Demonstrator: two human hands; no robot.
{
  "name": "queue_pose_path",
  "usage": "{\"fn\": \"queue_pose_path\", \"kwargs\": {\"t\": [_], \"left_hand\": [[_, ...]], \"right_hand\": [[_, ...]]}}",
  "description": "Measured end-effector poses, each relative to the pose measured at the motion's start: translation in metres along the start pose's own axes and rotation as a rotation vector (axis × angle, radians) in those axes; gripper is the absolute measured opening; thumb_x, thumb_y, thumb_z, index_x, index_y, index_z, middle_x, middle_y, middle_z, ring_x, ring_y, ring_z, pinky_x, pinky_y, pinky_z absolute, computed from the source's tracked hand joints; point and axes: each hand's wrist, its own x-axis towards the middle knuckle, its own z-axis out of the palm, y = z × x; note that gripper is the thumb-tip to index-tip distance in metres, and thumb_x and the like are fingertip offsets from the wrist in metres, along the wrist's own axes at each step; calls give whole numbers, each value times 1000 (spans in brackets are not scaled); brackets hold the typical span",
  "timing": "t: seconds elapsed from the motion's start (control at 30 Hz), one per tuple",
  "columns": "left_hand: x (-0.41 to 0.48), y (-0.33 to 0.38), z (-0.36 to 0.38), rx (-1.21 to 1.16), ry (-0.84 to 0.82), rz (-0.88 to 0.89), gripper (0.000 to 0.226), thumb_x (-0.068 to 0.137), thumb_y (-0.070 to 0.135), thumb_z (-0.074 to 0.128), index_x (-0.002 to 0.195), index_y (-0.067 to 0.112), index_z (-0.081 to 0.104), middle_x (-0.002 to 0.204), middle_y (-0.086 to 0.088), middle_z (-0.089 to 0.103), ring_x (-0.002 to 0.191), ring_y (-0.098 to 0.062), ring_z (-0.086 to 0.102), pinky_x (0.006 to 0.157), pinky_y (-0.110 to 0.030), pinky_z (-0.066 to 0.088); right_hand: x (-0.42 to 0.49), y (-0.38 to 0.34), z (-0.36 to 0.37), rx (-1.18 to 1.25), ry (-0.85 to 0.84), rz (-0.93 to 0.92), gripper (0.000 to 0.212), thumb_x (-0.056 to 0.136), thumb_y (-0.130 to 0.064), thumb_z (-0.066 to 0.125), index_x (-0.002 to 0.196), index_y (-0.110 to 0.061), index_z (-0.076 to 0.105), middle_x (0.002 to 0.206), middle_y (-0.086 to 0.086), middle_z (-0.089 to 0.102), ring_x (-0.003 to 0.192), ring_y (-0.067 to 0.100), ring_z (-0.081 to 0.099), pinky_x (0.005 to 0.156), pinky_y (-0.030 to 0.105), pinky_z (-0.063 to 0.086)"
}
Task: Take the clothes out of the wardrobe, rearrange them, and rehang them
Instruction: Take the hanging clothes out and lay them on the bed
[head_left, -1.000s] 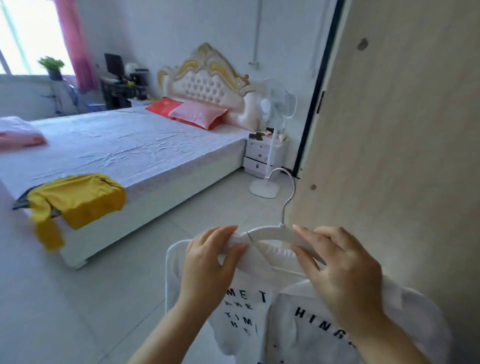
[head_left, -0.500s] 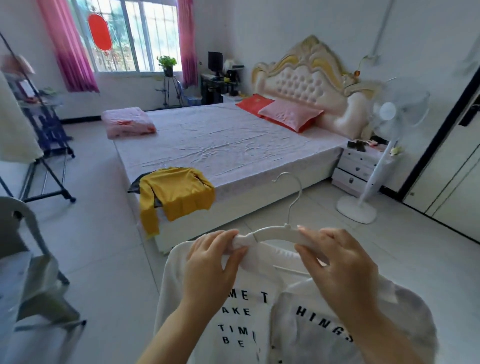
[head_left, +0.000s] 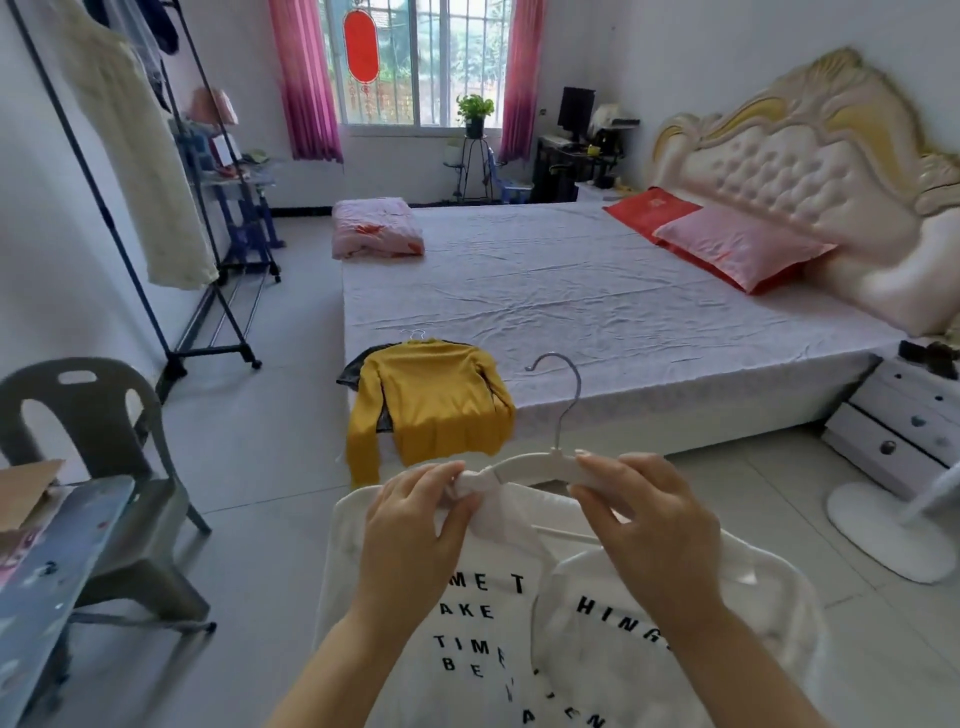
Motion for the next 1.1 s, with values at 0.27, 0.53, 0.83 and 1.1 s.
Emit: {"fn": "queue_pose_path", "kwargs": {"t": [0.27,0.53,0.83,1.1], "left_hand": [[96,-30,51,50,83,-107,34,83,37,61,107,14,67,98,3,68,88,-16,63,80,-40,53],[202,-125,111,40,85,-191,35,81,38,58,107,16,66,97,6,67,88,-15,63,79,-44,53],[358,-227,144,62,26,-219,32,78,30,61,105,14,67,96,6,67,85,-15,64,76,-47,54],[459,-302,180,112,-24,-307,32,77,27,60,105,13,67,96,3,68,89,-18,63,81,-44,52]], "right_hand": [[96,59,102,165,-67,-73,25,71,-35,69,94,-26,74,79,-5,64,58,13,63,46,22,50],[172,94,241,215,-122,-71,24,68,-30,72,92,-26,74,78,-7,64,64,14,64,49,22,51],[279,118,404,319,-248,7,36,63,-14,85,95,-26,74,82,-11,61,66,14,65,56,31,55],[347,139,530,396,-324,56,34,64,-11,84,96,-22,74,82,-11,60,65,14,64,61,21,50]]}}
